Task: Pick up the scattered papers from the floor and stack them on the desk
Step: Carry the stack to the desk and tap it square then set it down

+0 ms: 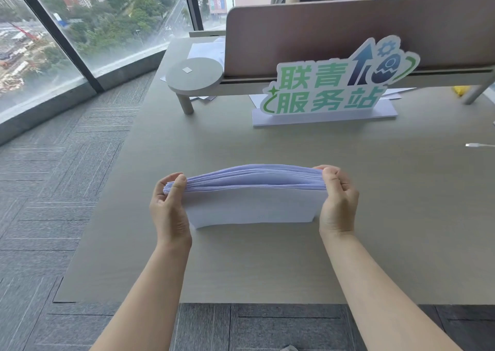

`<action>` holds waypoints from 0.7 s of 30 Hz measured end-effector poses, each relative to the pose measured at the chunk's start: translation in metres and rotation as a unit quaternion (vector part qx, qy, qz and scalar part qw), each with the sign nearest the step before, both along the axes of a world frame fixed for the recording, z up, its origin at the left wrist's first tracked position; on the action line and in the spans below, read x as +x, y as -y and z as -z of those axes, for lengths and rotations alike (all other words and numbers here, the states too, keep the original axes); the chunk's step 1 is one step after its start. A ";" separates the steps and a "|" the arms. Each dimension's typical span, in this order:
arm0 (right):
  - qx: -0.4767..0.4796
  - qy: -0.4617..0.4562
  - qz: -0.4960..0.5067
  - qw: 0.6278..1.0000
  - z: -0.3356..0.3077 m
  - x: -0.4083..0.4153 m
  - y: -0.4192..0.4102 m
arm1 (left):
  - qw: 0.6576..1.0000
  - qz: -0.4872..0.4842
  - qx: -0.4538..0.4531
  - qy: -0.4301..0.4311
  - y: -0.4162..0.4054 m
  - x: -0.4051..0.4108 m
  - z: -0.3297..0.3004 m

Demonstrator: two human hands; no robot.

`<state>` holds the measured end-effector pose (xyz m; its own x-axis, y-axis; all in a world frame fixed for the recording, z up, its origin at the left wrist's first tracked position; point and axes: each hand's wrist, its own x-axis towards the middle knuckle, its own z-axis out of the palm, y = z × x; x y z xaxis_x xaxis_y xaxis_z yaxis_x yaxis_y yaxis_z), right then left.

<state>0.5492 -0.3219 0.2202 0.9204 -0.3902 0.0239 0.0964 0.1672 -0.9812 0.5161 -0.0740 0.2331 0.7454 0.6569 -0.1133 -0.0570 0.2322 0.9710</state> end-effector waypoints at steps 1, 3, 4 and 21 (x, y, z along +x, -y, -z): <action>0.000 -0.002 -0.002 1.000 0.001 0.001 0.001 | 1.000 0.000 0.002 -0.005 0.000 0.000 -0.001; -0.005 0.006 -0.016 1.000 0.001 0.001 0.002 | 1.000 0.001 0.011 -0.011 0.002 0.001 -0.002; -0.013 0.013 -0.030 0.999 0.001 0.001 0.002 | 1.000 0.001 0.012 -0.012 0.001 0.001 -0.002; -0.073 -0.097 -0.158 0.980 0.024 -0.017 0.022 | 0.981 0.171 0.057 -0.069 -0.014 -0.013 0.023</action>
